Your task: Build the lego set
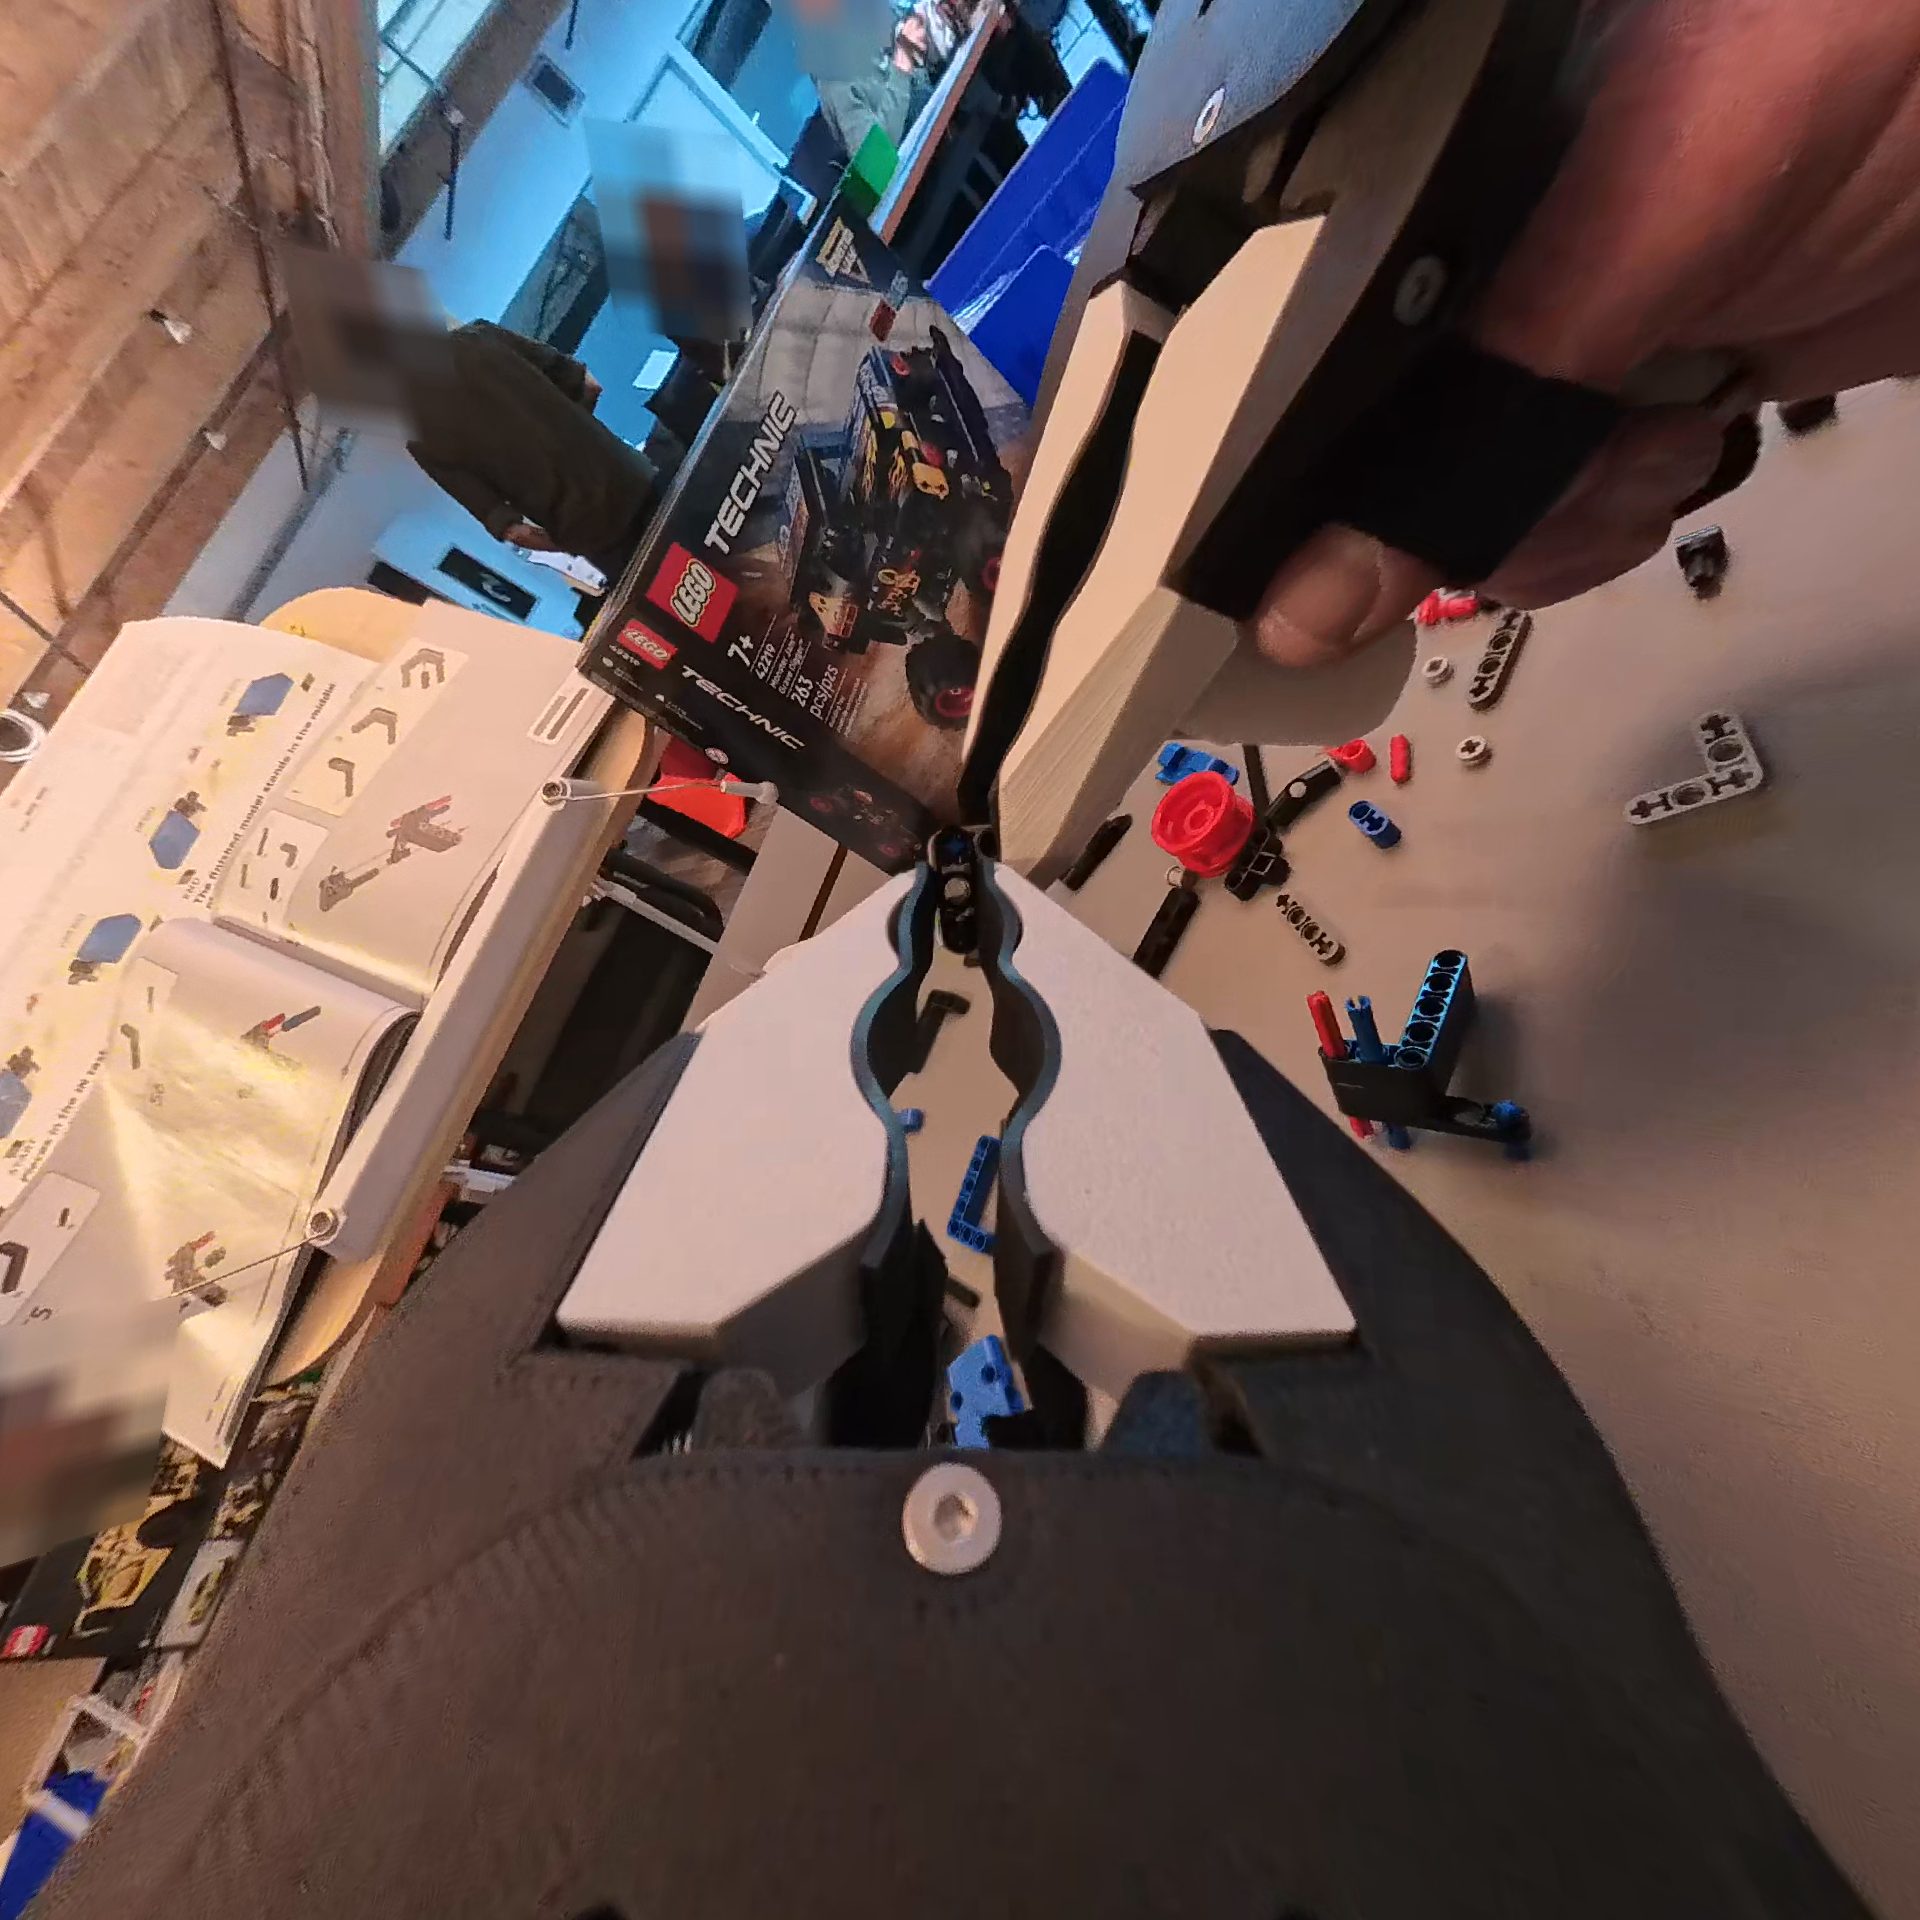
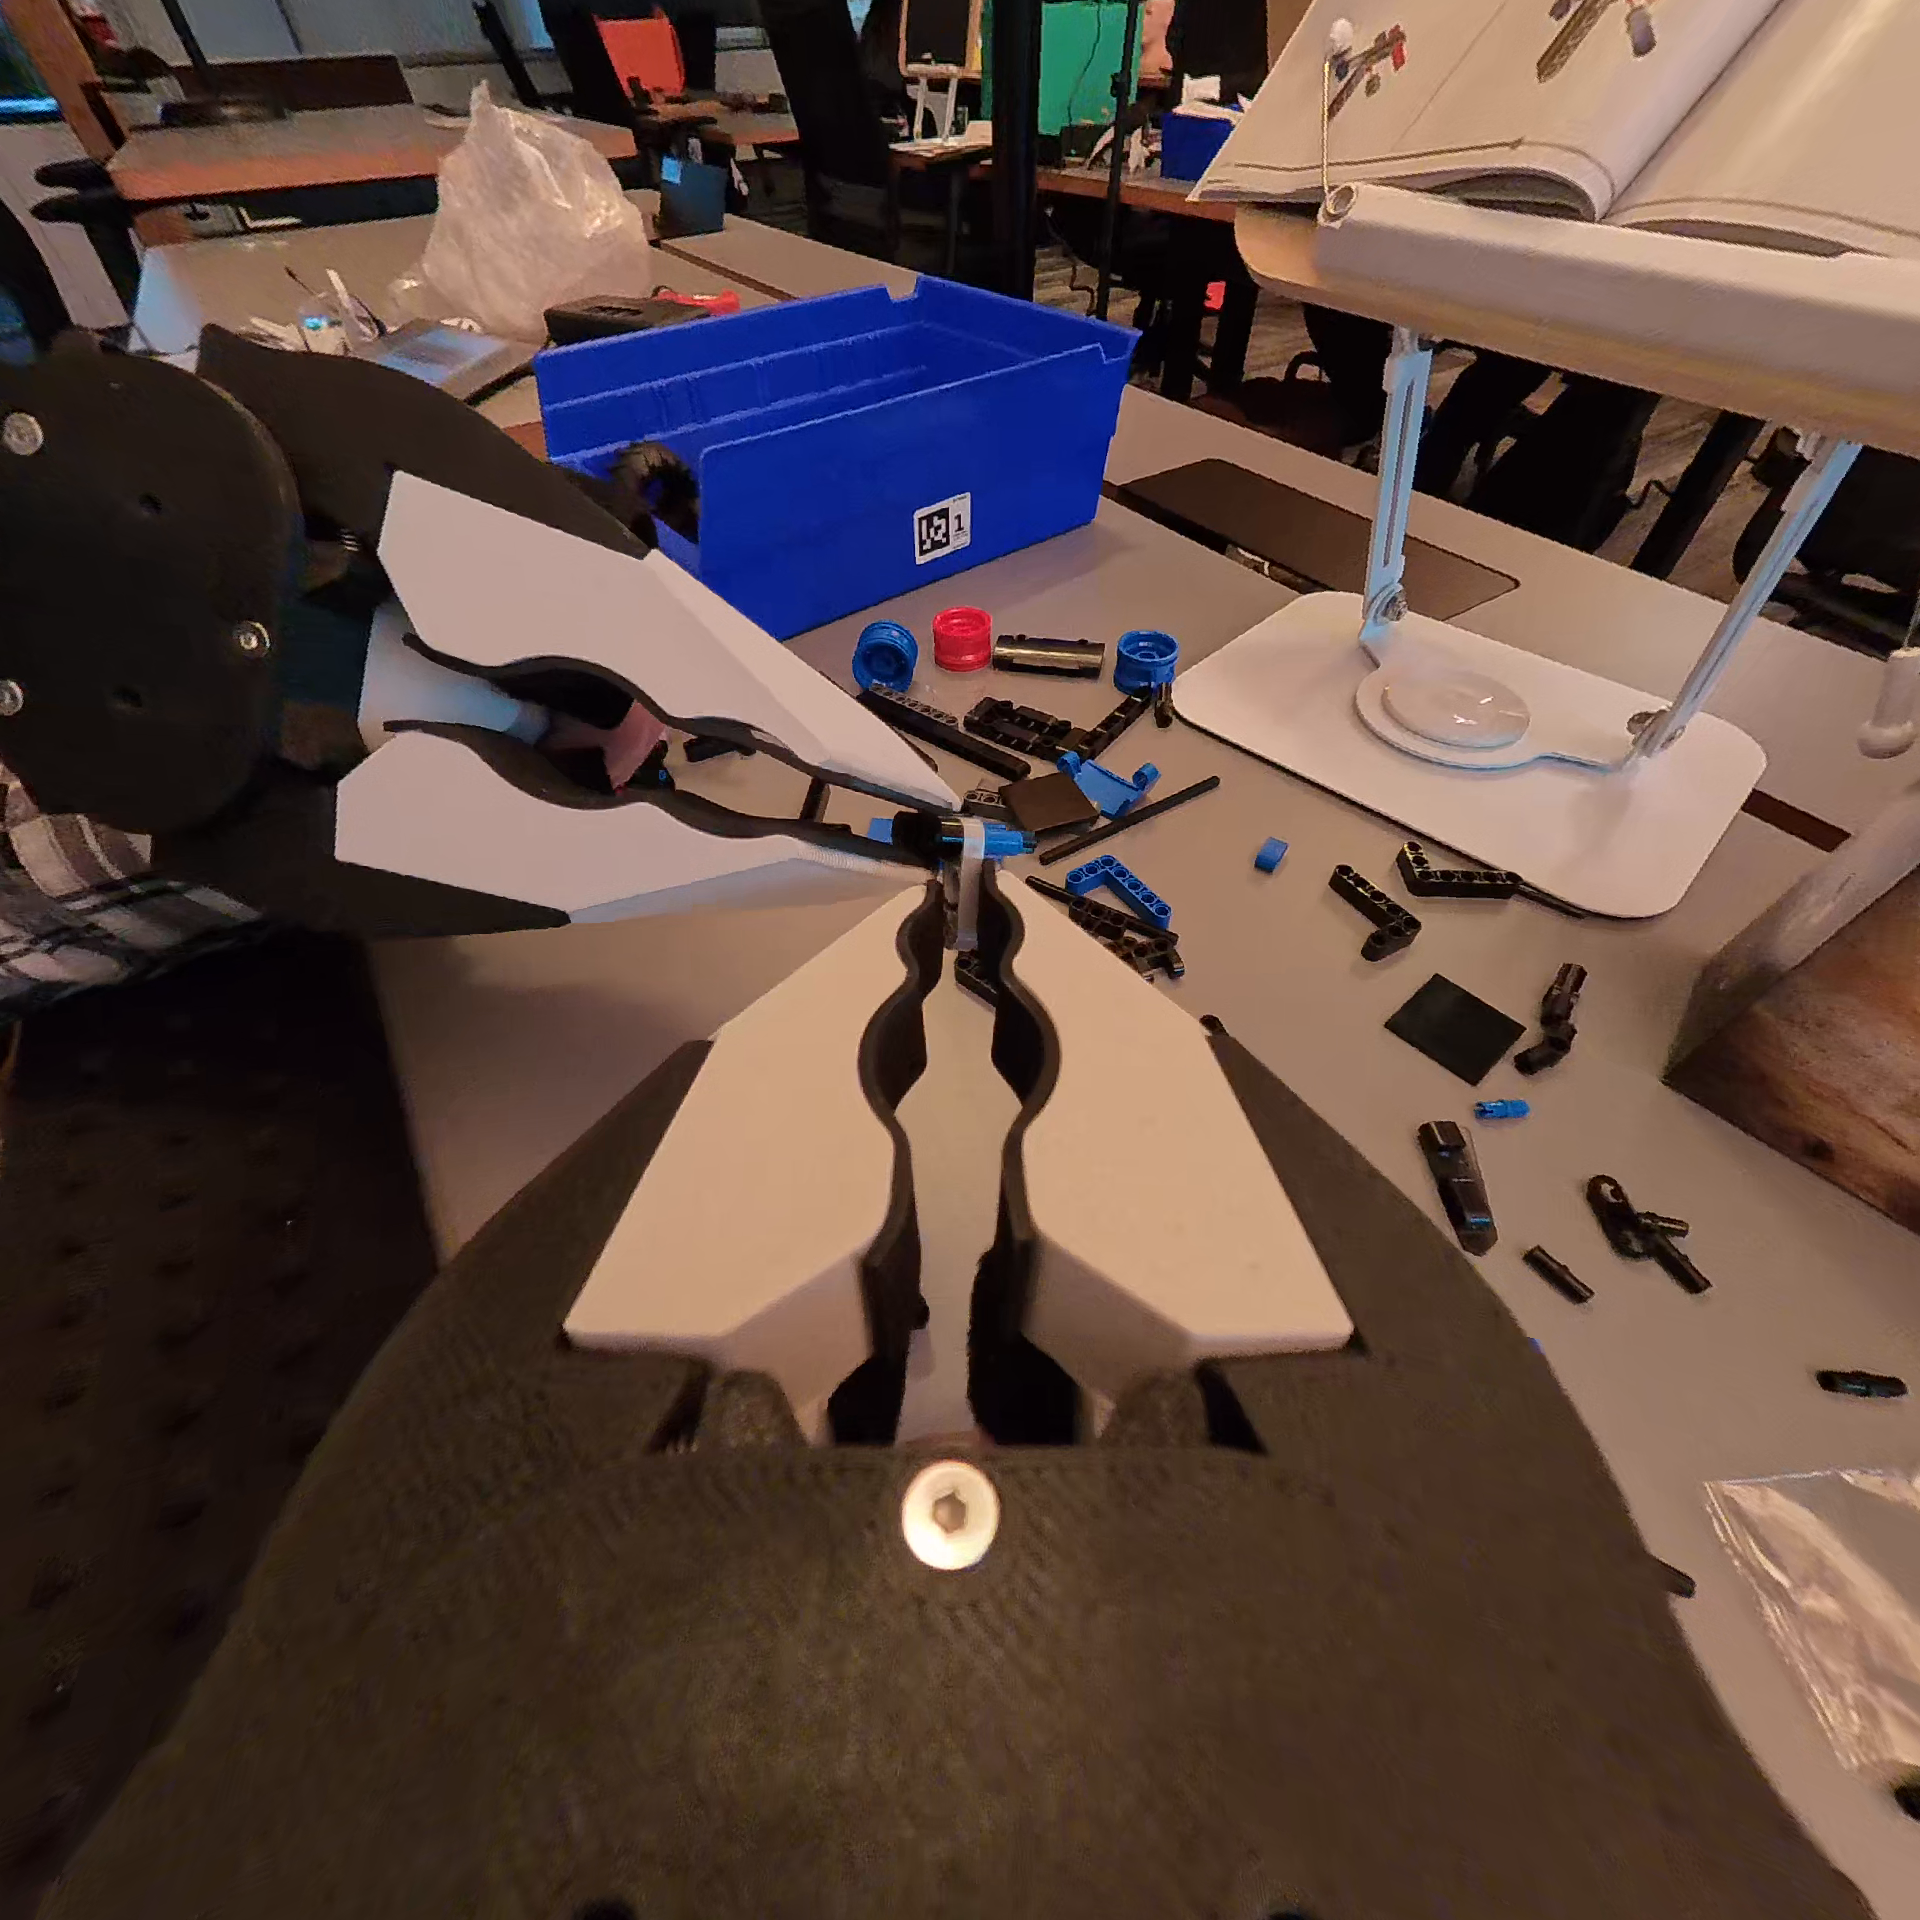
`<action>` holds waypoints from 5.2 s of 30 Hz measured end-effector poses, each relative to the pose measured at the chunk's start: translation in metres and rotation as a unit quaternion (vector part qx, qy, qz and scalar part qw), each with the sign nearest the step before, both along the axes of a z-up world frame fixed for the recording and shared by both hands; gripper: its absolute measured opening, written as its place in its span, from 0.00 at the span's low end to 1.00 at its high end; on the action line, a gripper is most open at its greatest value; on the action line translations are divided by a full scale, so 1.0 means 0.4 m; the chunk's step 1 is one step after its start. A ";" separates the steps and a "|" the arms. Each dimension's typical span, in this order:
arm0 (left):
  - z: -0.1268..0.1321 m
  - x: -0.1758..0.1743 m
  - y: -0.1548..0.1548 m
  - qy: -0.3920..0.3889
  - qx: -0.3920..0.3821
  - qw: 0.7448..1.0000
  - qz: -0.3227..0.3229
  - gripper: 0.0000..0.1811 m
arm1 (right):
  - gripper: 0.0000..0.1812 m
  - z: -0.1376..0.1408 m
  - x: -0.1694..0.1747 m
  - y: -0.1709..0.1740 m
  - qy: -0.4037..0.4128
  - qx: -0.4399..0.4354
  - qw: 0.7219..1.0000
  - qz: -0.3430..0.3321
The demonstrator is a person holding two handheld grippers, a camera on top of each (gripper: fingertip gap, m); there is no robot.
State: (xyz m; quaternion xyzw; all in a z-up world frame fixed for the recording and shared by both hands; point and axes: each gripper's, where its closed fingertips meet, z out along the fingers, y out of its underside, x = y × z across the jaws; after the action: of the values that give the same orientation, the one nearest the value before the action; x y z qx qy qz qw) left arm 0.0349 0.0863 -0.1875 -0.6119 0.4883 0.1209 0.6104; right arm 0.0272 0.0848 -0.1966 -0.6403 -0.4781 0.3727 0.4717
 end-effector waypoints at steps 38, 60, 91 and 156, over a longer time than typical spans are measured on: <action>0.113 -0.003 -0.074 -0.332 -0.158 0.907 -0.207 0.03 | 0.03 0.142 0.046 -0.024 0.109 0.045 0.988 0.104; 0.130 0.032 -0.134 -0.394 -0.246 0.825 -0.323 0.03 | 0.00 0.149 0.040 -0.127 0.153 0.027 0.962 0.223; 0.124 0.050 -0.163 -0.398 -0.305 0.794 -0.343 0.03 | 0.01 0.153 0.057 -0.162 0.140 0.105 0.959 0.225; 0.102 0.041 -0.162 -0.401 -0.314 0.793 -0.335 0.03 | 0.00 0.115 0.084 -0.157 0.092 0.105 0.965 0.222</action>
State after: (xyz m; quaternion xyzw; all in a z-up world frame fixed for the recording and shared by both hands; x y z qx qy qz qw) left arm 0.0514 0.0217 -0.1466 -0.5614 0.3855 -0.5072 0.5282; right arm 0.0609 0.0220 -0.1505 -0.4282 -0.5994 0.4726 0.4838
